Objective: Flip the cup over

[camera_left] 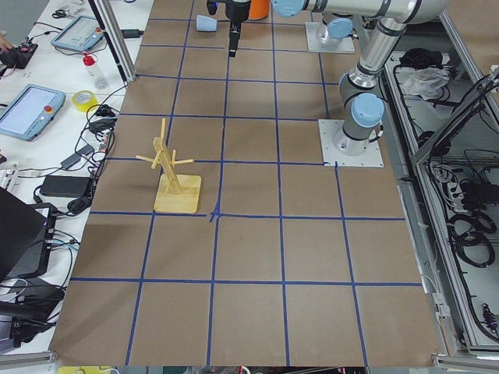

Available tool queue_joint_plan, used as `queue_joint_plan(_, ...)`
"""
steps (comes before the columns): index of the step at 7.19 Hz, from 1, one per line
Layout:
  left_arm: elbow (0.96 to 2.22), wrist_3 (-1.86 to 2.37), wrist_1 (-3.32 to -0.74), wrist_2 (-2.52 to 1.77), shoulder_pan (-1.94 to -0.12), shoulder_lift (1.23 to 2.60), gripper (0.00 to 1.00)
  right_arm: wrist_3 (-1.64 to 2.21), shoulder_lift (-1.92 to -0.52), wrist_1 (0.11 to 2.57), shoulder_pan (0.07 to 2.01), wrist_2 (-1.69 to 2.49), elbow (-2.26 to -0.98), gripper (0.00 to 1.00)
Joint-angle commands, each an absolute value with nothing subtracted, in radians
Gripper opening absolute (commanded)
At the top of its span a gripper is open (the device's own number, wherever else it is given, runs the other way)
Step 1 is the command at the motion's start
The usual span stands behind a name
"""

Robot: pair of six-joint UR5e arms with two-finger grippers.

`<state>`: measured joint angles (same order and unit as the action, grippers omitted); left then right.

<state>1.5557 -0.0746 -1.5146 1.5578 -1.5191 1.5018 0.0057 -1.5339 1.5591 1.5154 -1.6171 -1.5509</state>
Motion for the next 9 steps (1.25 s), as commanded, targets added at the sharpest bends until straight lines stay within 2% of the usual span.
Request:
queue_joint_plan(1, 1.555, -0.077, -1.514, 1.557, -1.519, 1.502, 1.00, 0.015, -1.517, 1.568, 1.514, -1.621, -1.552, 1.00)
queue_joint_plan(4, 1.555, -0.078, -1.513, 1.552, -1.520, 1.505, 1.00, 0.005, -1.445, 1.673, 1.482, -1.687, -1.552, 1.00)
queue_joint_plan(9, 1.559, -0.081, -1.456, 1.548, -1.520, 1.516, 1.00, -0.026, -1.160, 2.056, 1.450, -1.704, -1.552, 1.00)
